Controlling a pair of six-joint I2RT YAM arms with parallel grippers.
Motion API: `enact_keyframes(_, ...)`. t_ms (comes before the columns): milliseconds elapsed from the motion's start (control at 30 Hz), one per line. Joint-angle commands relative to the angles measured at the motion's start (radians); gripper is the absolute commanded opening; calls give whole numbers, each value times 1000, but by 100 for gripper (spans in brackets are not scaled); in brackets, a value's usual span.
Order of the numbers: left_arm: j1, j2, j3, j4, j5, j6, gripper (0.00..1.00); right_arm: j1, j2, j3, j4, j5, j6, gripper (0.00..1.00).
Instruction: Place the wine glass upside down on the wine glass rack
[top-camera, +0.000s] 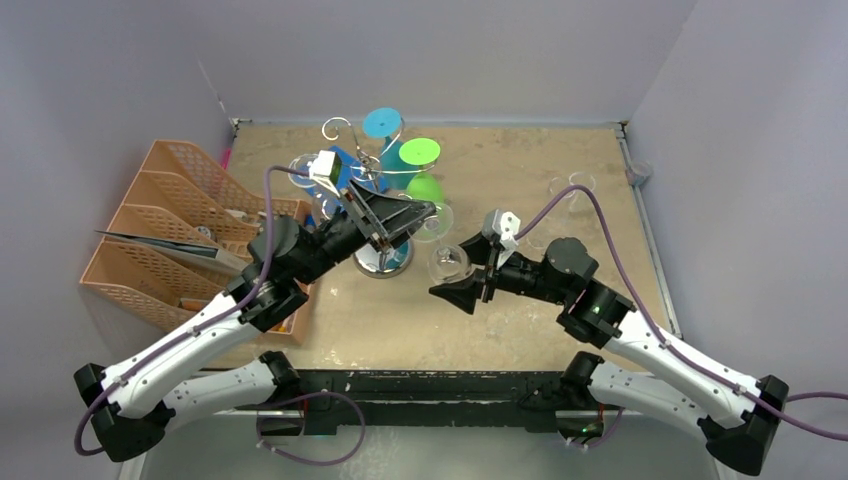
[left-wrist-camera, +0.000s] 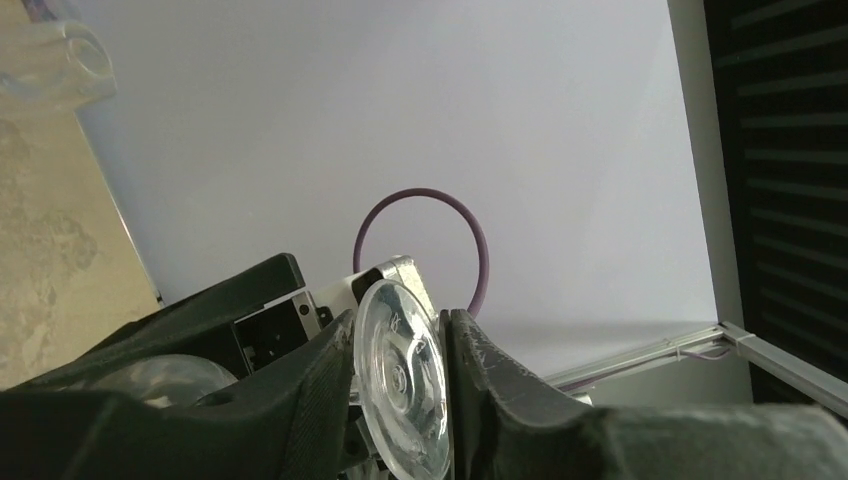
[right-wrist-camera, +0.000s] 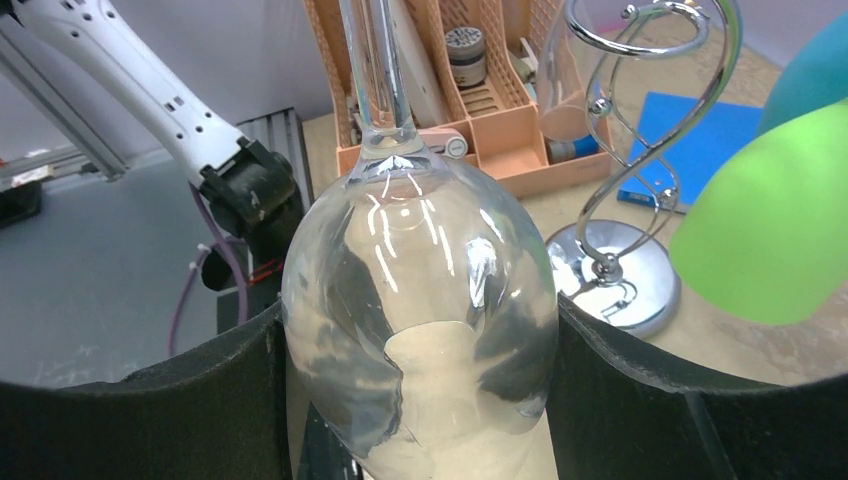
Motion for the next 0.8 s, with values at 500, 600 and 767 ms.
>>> enact_keyframes(500, -1, -13, 99, -87, 44, 87, 0, -1, -5, 91, -34, 103, -6, 80)
enact_keyframes(600, -1, -4, 95, -79, 46, 84, 0, 0, -15, 92, -24, 88, 9, 92)
enact_keyframes(767, 0, 22, 112, -130, 58, 83, 0, 0, -21, 121, -18, 54, 2, 96)
